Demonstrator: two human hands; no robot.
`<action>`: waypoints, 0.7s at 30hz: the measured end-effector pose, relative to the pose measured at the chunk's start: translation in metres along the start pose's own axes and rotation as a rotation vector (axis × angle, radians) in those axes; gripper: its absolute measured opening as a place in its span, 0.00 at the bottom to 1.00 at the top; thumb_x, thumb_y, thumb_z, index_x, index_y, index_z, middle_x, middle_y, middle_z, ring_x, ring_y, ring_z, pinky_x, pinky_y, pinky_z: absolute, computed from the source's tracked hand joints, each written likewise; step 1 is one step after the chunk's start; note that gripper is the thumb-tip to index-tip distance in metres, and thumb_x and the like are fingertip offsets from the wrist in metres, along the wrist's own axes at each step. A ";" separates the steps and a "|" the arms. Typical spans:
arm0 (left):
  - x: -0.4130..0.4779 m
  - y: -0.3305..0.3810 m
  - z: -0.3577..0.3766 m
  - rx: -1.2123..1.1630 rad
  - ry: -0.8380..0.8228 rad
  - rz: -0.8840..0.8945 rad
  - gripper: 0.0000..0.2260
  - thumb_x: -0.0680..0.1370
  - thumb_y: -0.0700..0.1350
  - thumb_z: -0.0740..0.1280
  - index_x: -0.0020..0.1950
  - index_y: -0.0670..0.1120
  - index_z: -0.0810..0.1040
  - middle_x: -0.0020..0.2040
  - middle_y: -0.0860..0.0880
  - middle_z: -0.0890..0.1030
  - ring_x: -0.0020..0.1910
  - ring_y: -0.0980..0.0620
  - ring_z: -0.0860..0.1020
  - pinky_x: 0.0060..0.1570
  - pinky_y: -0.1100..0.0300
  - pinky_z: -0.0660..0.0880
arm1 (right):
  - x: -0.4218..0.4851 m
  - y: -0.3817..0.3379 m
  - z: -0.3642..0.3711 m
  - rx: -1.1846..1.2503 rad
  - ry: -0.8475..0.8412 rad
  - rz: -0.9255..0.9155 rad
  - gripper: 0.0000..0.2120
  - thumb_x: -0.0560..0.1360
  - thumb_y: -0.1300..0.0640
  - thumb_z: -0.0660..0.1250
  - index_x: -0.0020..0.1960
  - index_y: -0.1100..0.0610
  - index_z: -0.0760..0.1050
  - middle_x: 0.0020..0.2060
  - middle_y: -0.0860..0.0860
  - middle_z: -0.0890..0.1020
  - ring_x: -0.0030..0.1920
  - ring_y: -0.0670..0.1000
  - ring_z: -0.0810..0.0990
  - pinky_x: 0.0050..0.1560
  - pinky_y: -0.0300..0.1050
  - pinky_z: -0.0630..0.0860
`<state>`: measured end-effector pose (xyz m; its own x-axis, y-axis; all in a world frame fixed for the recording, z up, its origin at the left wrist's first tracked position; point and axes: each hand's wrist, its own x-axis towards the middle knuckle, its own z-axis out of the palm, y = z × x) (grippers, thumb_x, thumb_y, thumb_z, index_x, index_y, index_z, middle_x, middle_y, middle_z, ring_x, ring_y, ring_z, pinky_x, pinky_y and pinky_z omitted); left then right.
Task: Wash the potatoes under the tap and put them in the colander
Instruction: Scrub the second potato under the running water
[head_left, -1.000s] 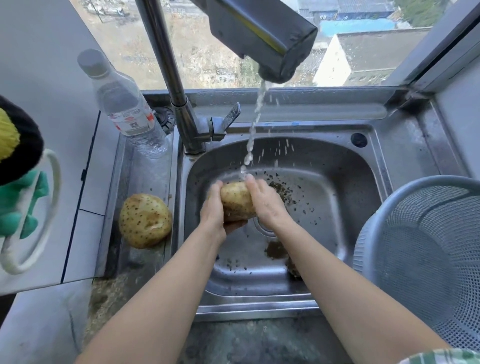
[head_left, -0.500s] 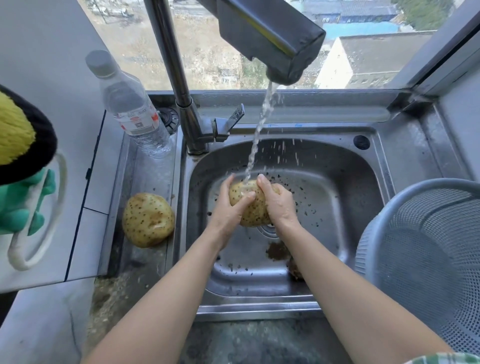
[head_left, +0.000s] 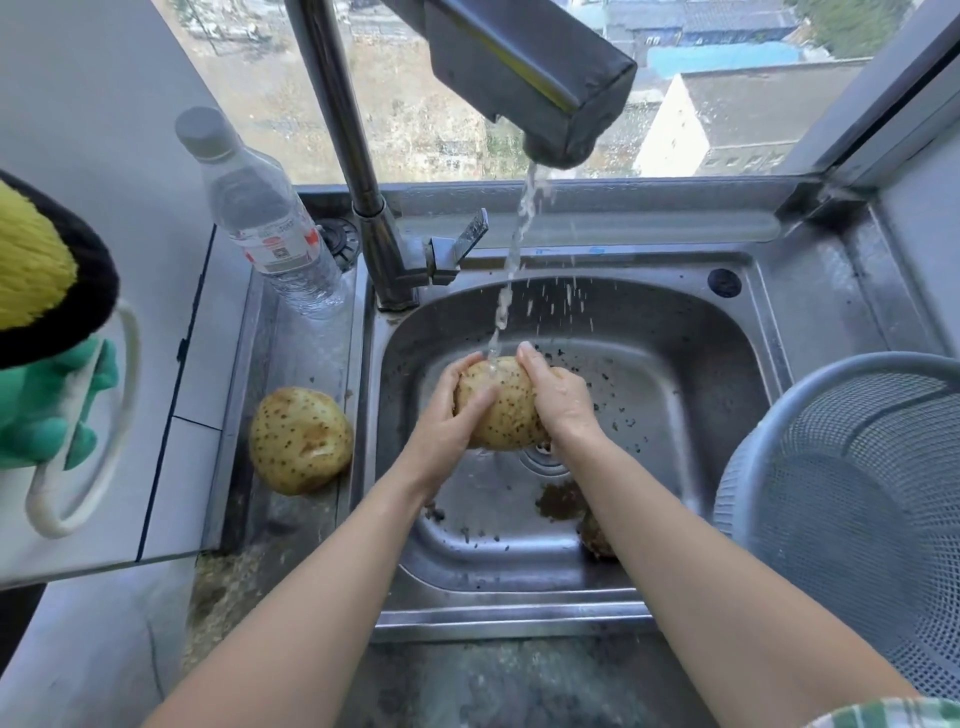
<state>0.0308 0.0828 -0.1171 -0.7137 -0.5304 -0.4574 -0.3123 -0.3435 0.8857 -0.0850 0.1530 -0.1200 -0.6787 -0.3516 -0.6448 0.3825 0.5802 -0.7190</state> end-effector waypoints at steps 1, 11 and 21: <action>-0.002 -0.005 -0.005 -0.011 -0.060 0.010 0.20 0.81 0.49 0.65 0.72 0.58 0.66 0.66 0.52 0.70 0.63 0.50 0.75 0.57 0.51 0.80 | 0.002 -0.001 -0.002 0.010 0.002 0.019 0.29 0.61 0.25 0.61 0.39 0.51 0.75 0.49 0.56 0.82 0.52 0.60 0.81 0.59 0.60 0.77; 0.001 0.008 0.009 0.011 0.076 -0.009 0.08 0.82 0.52 0.62 0.57 0.67 0.69 0.65 0.46 0.71 0.63 0.44 0.75 0.57 0.44 0.80 | 0.001 -0.003 0.001 0.008 0.009 0.009 0.32 0.57 0.23 0.58 0.39 0.50 0.76 0.48 0.55 0.82 0.52 0.59 0.81 0.59 0.60 0.77; 0.012 0.024 0.021 -0.207 0.277 -0.492 0.25 0.77 0.63 0.67 0.65 0.49 0.67 0.53 0.46 0.75 0.48 0.44 0.79 0.44 0.43 0.82 | -0.007 0.000 0.008 -0.182 0.109 -0.241 0.20 0.83 0.45 0.53 0.48 0.57 0.77 0.45 0.54 0.81 0.49 0.57 0.77 0.51 0.47 0.70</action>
<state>0.0014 0.0844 -0.0993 -0.3176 -0.4432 -0.8383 -0.4163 -0.7292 0.5432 -0.0752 0.1495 -0.1177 -0.8030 -0.4202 -0.4227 0.0907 0.6148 -0.7834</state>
